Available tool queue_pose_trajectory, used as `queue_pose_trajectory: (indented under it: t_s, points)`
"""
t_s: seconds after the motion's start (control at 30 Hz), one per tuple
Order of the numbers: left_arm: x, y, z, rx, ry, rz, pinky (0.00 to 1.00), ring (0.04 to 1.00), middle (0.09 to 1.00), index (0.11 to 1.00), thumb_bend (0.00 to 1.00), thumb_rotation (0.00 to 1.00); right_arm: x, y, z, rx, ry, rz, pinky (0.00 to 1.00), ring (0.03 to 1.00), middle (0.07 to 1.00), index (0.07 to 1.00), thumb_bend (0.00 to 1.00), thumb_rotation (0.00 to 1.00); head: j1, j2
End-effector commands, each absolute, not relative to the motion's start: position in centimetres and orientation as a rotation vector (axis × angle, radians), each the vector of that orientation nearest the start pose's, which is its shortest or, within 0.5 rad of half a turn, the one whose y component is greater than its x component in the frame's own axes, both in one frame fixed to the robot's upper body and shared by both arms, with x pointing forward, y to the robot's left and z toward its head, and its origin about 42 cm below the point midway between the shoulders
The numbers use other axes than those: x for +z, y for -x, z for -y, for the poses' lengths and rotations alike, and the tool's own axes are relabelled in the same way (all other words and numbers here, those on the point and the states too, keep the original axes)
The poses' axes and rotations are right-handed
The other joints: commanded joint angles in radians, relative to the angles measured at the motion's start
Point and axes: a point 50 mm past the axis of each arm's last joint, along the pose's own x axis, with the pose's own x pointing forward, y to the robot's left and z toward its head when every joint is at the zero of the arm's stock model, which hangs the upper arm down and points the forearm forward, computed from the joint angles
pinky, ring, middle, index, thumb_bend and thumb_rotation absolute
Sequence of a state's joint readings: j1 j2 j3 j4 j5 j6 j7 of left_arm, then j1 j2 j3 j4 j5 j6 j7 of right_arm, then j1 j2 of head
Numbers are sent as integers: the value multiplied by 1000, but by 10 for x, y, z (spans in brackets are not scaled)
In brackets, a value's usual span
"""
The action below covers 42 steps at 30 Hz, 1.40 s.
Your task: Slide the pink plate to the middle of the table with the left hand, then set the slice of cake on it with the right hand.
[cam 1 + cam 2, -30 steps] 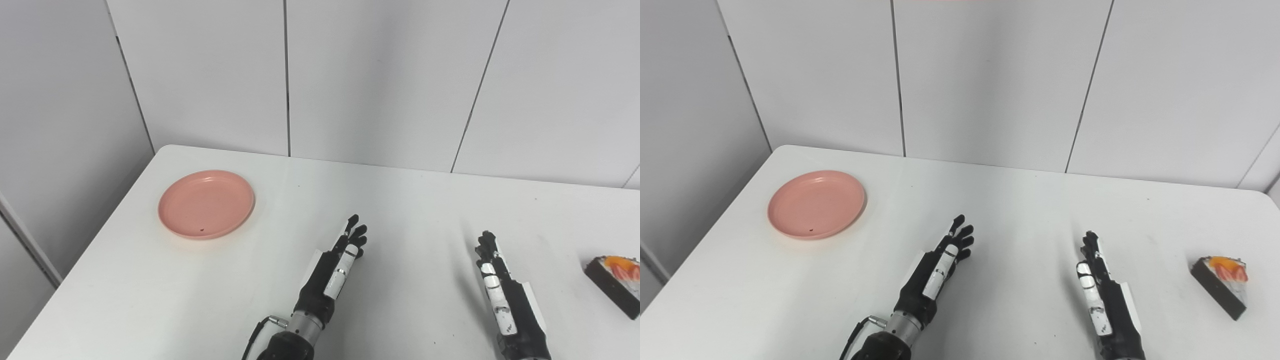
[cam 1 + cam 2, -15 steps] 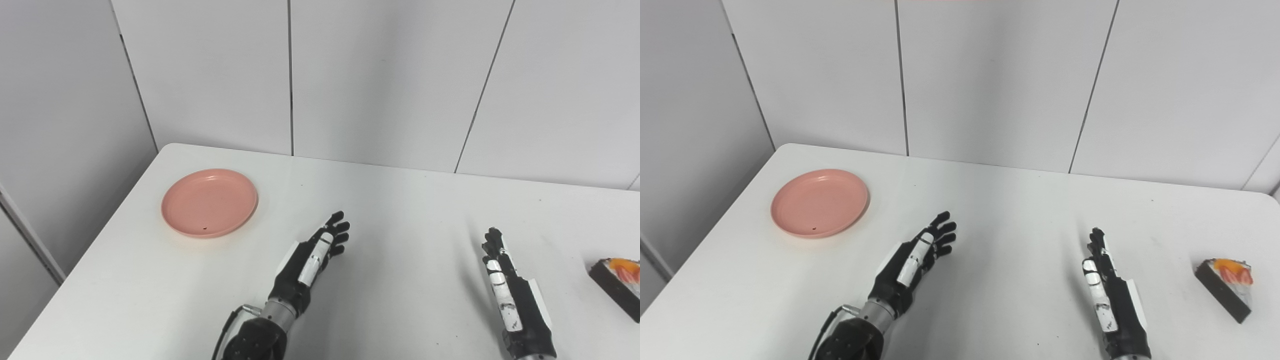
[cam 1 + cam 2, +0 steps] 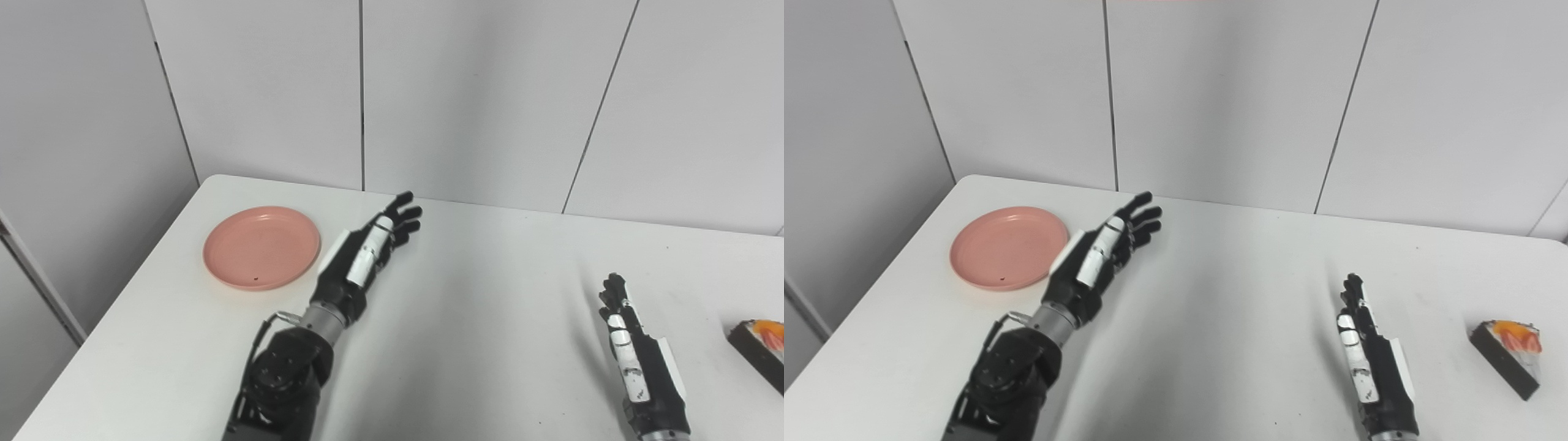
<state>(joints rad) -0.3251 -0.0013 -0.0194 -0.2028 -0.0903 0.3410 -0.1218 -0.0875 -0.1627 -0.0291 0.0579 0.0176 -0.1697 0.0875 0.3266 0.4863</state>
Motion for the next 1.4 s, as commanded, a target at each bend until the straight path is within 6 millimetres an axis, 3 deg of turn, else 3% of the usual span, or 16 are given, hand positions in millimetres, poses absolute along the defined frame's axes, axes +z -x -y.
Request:
queue_pose_trajectory:
  t_s: [0.0, 0.47, 0.73, 0.9, 1.37]
  points:
    - [259, -366, -172, -251, 65, 255, 934, 883, 890, 885, 442, 1000, 87, -294, 270, 64, 148, 93, 1000, 993, 1000, 1000, 236, 1000, 7, 0]
    - [301, -392, -236, -71, 71, 352, 839, 840, 851, 849, 430, 1000, 84, -294, 279, 65, 147, 98, 1000, 991, 1000, 1000, 265, 1000, 41, -9]
    - [303, -417, -298, 67, 99, 366, 796, 824, 837, 826, 463, 1000, 86, -292, 280, 58, 152, 92, 1000, 990, 999, 1000, 270, 1000, 53, -7]
    - [306, -420, -323, 149, 133, 384, 804, 828, 838, 830, 443, 956, 86, -291, 280, 56, 159, 98, 998, 983, 996, 1000, 267, 1000, 65, -6]
    - [296, -430, -380, 288, 144, 356, 846, 855, 861, 855, 390, 1000, 87, -290, 283, 62, 150, 99, 1000, 988, 998, 1000, 243, 1000, 82, -3]
